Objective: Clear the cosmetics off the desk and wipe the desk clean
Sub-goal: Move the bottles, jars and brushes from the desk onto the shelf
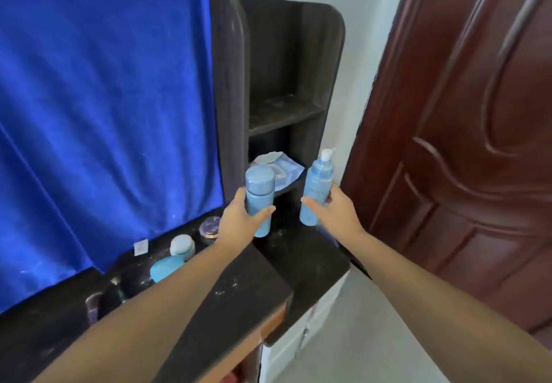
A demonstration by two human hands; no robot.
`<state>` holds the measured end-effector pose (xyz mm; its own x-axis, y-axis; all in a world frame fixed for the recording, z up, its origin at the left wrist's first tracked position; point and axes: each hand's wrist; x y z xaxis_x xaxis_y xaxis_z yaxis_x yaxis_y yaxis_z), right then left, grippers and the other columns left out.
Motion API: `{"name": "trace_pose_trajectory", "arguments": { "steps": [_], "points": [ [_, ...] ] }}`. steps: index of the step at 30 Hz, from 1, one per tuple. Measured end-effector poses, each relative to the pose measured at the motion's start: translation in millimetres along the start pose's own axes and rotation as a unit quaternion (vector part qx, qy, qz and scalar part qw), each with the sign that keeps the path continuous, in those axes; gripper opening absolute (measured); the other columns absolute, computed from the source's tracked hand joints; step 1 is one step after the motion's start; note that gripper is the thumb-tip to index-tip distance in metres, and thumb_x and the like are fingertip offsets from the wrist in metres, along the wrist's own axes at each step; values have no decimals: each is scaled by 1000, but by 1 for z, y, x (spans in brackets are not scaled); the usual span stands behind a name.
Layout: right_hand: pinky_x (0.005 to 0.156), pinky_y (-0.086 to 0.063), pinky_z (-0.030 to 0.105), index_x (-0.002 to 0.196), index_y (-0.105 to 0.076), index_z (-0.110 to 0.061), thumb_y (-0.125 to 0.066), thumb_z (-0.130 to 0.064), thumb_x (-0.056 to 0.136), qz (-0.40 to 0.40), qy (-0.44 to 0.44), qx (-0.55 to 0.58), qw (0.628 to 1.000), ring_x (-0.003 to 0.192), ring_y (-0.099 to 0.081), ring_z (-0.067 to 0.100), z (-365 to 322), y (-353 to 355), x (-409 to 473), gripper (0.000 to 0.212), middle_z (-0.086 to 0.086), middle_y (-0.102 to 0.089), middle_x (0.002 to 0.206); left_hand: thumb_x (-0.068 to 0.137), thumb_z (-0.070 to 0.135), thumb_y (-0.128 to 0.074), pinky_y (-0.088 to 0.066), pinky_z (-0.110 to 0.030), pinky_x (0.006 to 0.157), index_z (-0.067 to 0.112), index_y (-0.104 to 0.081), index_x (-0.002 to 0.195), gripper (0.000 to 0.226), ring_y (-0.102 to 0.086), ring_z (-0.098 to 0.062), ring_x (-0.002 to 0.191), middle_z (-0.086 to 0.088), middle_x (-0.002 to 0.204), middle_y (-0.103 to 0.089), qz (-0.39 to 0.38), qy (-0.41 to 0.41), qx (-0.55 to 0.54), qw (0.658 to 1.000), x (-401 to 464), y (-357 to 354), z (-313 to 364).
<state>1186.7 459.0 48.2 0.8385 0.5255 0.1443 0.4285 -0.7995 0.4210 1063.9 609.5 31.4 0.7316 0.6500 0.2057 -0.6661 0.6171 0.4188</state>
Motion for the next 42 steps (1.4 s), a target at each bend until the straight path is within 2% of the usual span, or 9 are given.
{"name": "trace_pose_trajectory", "arguments": {
  "steps": [7,11,15,18,24,29,33,38,42],
  "points": [
    [78,-43,24,121,-49,-14,-70,-33,80,10,53,-31,998,97,-56,13,0,86,70,50,-1,-59,109,78,33,-70,-48,-31,88,20,-41,127,58,-54,-15,106,3,124,-55,9,-30,-22,999,62,-65,75],
    [75,-43,22,122,-48,-15,-68,-34,81,24,85,-2,996,97,-57,14,-26,89,126,50,0,-59,110,79,32,-70,-46,-28,88,21,-44,122,52,-52,-9,99,4,119,-56,39,-72,-3,997,111,-60,103],
    [79,-49,28,120,-48,-15,-68,-36,81,36,125,15,991,99,-58,16,-55,80,181,48,0,-59,110,79,32,-70,-48,-33,91,18,-43,124,54,-54,-13,105,1,121,-56,80,-98,-12,992,163,-48,124],
    [76,-48,27,119,-48,-15,-67,-35,82,44,139,13,989,94,-56,14,-75,69,216,47,-1,-57,105,79,33,-69,-47,-29,85,17,-44,123,54,-54,-11,101,3,115,-56,110,-99,-32,988,198,-42,135],
    [77,-48,30,118,-49,-11,-67,-35,82,45,141,-4,989,99,-59,20,-88,44,269,48,7,-61,112,79,34,-69,-41,-26,78,18,-43,125,55,-49,-5,95,9,108,-52,150,-74,-38,985,248,-36,136],
    [82,-53,39,113,-51,-11,-69,-38,79,4,118,-38,992,97,-61,23,-85,25,303,48,8,-63,109,78,36,-69,-46,-33,85,20,-44,124,55,-54,-15,106,2,120,-57,165,-24,-27,986,276,-41,130],
    [82,-53,44,113,-48,-9,-68,-38,80,-7,130,-51,990,97,-61,26,-86,15,323,48,9,-62,110,79,38,-68,-45,-32,81,19,-45,123,53,-53,-13,99,0,121,-57,181,-2,-19,983,295,-46,127],
    [85,-49,38,119,-40,-7,-64,-26,85,-29,160,-81,983,109,-56,28,-65,6,331,46,14,-56,122,85,34,-63,-38,-27,84,13,-42,131,55,-49,-22,114,-9,128,-47,170,9,79,982,294,-54,102],
    [84,-51,43,114,-41,-4,-62,-23,87,-21,159,-104,982,108,-57,33,-60,2,337,39,19,-57,121,85,31,-63,-38,-28,85,10,-43,129,53,-49,-24,114,-11,127,-49,183,14,102,978,300,-61,95]
  ]
}}
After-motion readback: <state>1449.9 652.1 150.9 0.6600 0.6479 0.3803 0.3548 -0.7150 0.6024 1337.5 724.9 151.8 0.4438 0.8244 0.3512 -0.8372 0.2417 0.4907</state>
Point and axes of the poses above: each hand's wrist, its own x-axis towards the middle knuckle, its own y-axis out of the back of the hand, z = x × y
